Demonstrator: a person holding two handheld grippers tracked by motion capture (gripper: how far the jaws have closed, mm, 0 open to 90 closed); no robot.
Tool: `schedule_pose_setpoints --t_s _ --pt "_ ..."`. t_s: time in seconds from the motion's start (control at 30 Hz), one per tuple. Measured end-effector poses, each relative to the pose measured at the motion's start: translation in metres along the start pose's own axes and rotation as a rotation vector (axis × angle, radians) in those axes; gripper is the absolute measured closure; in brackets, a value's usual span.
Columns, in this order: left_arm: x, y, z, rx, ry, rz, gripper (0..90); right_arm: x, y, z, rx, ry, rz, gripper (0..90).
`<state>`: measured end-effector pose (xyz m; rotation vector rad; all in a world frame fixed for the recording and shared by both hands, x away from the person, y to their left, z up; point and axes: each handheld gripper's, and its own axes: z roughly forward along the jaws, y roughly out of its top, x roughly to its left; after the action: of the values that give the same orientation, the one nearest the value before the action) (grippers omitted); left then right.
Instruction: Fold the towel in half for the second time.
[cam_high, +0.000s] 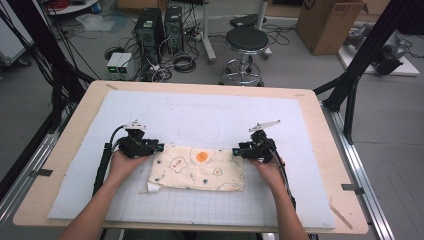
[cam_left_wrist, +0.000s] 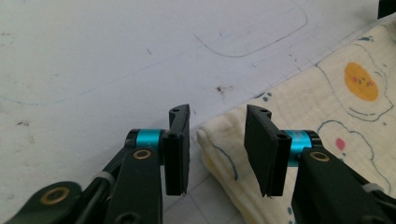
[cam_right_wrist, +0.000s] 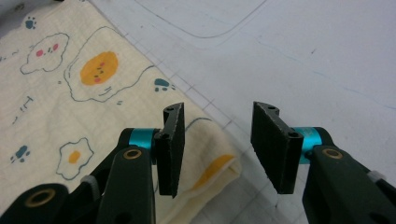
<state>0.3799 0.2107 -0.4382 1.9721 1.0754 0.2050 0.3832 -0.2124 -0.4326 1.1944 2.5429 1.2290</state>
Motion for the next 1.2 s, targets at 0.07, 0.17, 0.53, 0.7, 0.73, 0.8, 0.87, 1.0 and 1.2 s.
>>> schedule_pose_setpoints --t_s 0.07,0.17,0.53,0.7,0.73,0.8,0.87,1.0,1.2 --pt "0.000 0.000 0.001 0.008 -0.007 -0.003 63.0 -0.002 0.000 0.001 0.005 -0.004 0.003 56.1" --pt "-0.001 -0.001 0.004 0.021 -0.016 0.010 65.8 -0.002 -0.001 0.004 0.019 -0.002 0.005 59.3" --pt "-0.001 -0.002 0.003 0.029 -0.015 0.022 80.4 -0.005 -0.004 0.001 0.052 0.013 0.026 70.7" --pt "-0.002 -0.001 0.004 0.023 -0.008 0.023 84.4 0.002 -0.001 0.004 0.079 0.008 -0.023 84.1" --pt "-0.002 -0.001 0.004 0.017 -0.011 0.019 84.5 0.004 0.000 0.004 0.081 0.003 -0.026 84.7" --pt "0.001 0.000 0.002 0.008 0.000 0.012 85.0 0.004 0.002 0.003 0.077 -0.006 -0.039 84.9" --pt "0.003 0.001 0.002 -0.004 0.004 -0.002 85.2 0.004 0.006 0.002 0.080 -0.009 -0.035 85.0" --pt "0.003 0.007 0.001 -0.032 0.023 0.001 85.5 0.001 0.014 0.000 0.063 -0.020 -0.037 85.0" --pt "0.008 0.020 -0.002 -0.073 0.037 -0.032 85.7 -0.009 0.026 -0.006 0.011 -0.015 0.004 85.1"
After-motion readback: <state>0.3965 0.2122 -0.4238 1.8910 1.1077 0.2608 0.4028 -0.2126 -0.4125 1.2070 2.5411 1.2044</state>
